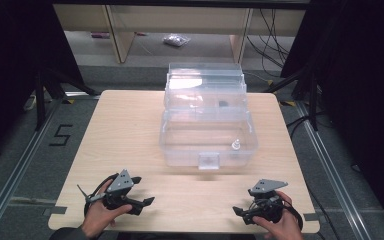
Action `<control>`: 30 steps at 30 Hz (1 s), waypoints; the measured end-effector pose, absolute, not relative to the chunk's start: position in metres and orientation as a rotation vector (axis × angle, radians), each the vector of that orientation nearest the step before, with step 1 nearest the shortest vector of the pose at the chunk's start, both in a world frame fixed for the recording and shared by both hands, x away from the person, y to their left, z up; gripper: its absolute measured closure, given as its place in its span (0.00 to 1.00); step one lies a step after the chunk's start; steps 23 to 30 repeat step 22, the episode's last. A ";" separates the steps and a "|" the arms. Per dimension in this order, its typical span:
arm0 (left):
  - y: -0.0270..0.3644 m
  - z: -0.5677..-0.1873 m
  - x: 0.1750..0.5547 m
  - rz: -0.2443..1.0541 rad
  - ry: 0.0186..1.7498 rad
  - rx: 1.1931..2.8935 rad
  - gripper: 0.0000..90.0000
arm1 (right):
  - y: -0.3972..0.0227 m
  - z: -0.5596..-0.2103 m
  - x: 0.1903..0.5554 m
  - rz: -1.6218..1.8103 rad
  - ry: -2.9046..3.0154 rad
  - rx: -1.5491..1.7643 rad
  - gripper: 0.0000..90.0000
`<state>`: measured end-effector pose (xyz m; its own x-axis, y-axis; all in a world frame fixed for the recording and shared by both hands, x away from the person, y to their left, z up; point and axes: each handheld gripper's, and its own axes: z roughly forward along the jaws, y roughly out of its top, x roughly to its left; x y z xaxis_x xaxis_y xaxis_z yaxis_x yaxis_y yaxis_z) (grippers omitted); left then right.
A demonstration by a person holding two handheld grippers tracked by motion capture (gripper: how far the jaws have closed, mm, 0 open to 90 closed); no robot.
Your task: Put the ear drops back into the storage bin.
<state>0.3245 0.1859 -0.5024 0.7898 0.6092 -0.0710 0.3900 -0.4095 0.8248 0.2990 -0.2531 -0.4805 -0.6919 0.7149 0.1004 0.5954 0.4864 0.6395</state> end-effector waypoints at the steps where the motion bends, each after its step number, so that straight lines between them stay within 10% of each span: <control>1: 0.186 -0.503 0.325 0.302 0.741 2.047 0.16 | -0.254 -0.481 0.300 0.999 2.551 1.101 0.19; 30: 0.186 -0.502 0.325 0.299 0.745 2.054 0.16 | -0.256 -0.484 0.301 0.999 2.513 1.104 0.19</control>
